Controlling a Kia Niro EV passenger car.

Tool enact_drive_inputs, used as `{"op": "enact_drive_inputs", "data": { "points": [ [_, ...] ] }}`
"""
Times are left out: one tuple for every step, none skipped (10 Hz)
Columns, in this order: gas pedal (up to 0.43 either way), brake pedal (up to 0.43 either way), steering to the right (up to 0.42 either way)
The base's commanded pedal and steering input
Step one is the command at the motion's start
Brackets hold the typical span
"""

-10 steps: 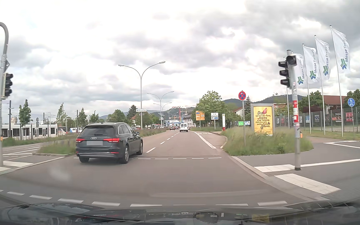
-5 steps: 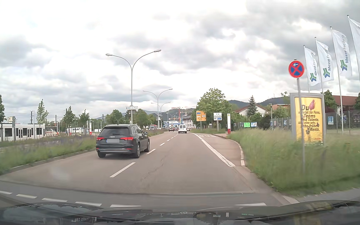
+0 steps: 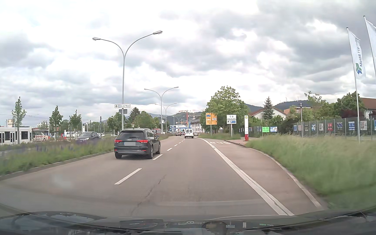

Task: Follow the waypoints while adhering to traffic rules and regulations

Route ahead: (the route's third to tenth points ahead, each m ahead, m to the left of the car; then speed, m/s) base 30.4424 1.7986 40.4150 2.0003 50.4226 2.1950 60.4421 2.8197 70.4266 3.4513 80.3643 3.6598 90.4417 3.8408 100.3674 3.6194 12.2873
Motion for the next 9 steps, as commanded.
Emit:
{"op": "enact_drive_inputs", "data": {
  "points": [
    [0.079,0.0,0.0],
    [0.079,0.0,0.001],
    [0.079,0.0,0.001],
    [0.079,0.0,0.001],
    [0.079,0.0,0.001],
    [0.079,0.0,0.001],
    [0.079,0.0,0.0],
    [0.079,0.0,-0.001],
    [0.079,0.0,-0.001]
  ]
}}
